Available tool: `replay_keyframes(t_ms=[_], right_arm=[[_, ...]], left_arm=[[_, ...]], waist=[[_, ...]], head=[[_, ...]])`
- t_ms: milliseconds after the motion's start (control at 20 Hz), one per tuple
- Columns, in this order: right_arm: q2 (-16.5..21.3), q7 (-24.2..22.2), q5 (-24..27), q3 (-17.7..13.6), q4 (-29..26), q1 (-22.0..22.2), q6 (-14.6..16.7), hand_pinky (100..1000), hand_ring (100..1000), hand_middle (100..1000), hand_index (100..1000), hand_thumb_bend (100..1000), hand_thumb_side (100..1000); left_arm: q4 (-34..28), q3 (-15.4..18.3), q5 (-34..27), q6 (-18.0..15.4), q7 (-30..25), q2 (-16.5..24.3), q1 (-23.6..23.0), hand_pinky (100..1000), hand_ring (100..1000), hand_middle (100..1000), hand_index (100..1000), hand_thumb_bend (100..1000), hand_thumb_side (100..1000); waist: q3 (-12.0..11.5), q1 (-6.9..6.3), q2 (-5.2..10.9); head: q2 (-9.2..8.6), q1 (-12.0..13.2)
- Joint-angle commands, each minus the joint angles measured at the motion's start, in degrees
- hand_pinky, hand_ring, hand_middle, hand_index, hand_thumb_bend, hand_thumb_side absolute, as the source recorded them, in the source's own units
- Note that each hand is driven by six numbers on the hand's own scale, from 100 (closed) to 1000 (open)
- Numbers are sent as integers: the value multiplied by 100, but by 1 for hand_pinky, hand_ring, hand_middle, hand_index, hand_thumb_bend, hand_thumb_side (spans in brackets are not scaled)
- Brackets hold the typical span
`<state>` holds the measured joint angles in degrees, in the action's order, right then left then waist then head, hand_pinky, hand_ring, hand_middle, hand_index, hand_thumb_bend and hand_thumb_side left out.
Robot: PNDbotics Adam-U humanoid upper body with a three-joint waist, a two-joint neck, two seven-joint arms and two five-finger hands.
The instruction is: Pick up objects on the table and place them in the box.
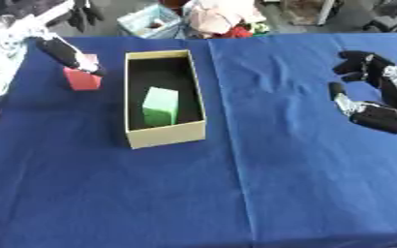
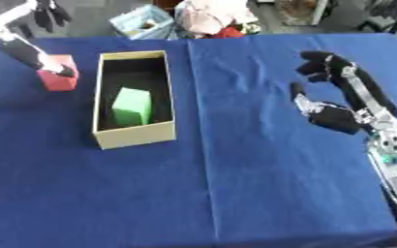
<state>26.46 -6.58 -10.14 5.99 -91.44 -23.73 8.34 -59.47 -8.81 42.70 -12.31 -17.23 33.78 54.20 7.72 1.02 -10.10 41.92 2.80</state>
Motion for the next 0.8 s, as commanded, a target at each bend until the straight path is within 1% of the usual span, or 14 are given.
replay_keyframes(t_ms=[50,250,350,450,550,800], right_arm=[[157,-13,23,-44,-47,-124,15,762,778,678,877,166,284],[155,-36,33,-22,-55,-170,22,762,778,678,877,165,285],[158,-36,37,-25,-57,-183,24,761,778,678,877,164,285],[164,-31,40,-31,-59,-183,24,761,778,677,877,163,286],[176,-26,42,-36,-60,-184,25,761,778,677,877,162,286],[189,-18,49,-40,-62,-183,27,760,778,677,876,159,287]], left_arm=[[365,143,503,-166,324,200,212,649,573,606,756,856,212],[855,279,970,-375,454,221,321,657,581,606,752,829,169],[1086,356,1168,-460,414,230,360,656,566,587,744,813,144],[1256,445,1285,-513,399,241,380,659,569,590,746,803,126],[1392,527,1367,-500,420,261,388,659,571,590,745,796,114],[1702,689,1495,-344,518,296,385,657,569,589,743,784,100]], waist=[[44,-26,66],[159,-54,18],[213,-72,-6],[246,-90,-26],[274,-111,-46],[313,-151,-77]], head=[[-71,10],[-104,42],[-114,50],[-125,41],[-132,30],[-135,7]])
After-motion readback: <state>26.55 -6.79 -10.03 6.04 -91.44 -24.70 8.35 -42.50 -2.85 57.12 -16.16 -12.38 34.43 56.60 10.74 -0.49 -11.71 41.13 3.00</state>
